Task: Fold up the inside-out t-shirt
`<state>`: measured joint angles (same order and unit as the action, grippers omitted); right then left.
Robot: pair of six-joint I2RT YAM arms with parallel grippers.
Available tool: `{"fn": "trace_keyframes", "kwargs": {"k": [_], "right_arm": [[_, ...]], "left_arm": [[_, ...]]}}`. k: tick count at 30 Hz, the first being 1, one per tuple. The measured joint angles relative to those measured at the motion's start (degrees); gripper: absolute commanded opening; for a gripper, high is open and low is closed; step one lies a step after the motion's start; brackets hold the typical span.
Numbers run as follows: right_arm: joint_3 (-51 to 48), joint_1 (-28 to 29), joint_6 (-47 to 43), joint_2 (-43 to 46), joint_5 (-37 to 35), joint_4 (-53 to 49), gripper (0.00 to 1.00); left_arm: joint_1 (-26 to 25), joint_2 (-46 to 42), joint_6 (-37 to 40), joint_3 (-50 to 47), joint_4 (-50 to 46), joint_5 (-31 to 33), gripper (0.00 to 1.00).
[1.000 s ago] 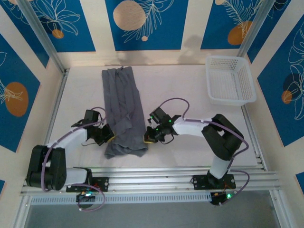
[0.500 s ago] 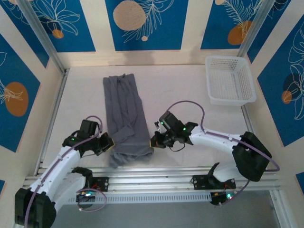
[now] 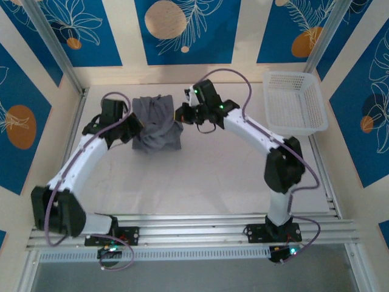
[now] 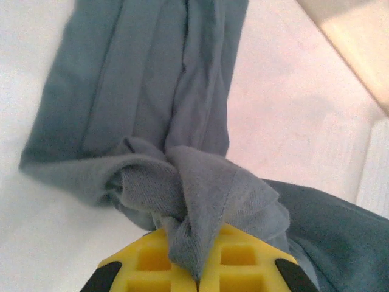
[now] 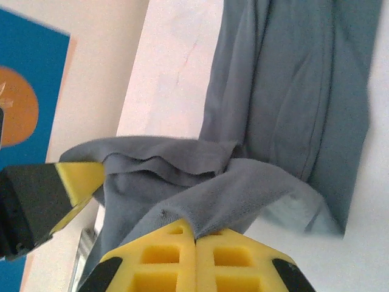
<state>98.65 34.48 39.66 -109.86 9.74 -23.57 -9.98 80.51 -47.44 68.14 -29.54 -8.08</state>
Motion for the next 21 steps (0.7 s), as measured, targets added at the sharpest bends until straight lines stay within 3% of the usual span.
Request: {"fn": "trace_keyframes", "kwargs": {"k": [9, 12, 16, 18, 21], "right_arm": [[30.25, -3.30, -3.13, -26.43, 0.55, -8.13, 0.02], [36.41, -3.74, -3.02, -32.04, 0.76, -9.79, 0.27], [45.55, -4.85, -3.17, -38.53, 3.04, -11.93, 0.69], [50.07, -5.75, -3.91, -40.37, 4.52, -13.64, 0.73], [51.01, -7.06, -4.46, -38.91, 6.19, -15.13, 0.73]], "left_arm": [[7.93, 23.65, 0.46, 10.97, 7.21, -0.48, 0.00], [8.94, 32.11, 0.94, 15.28, 10.23, -3.34, 0.14], [9.40, 37.99, 1.18, 17.31, 14.78, -8.15, 0.44], [9.49, 37.97, 1.42, 17.31, 15.56, -9.51, 0.55], [9.66, 34.25, 2.38, 15.21, 17.46, -10.14, 0.60]]}}
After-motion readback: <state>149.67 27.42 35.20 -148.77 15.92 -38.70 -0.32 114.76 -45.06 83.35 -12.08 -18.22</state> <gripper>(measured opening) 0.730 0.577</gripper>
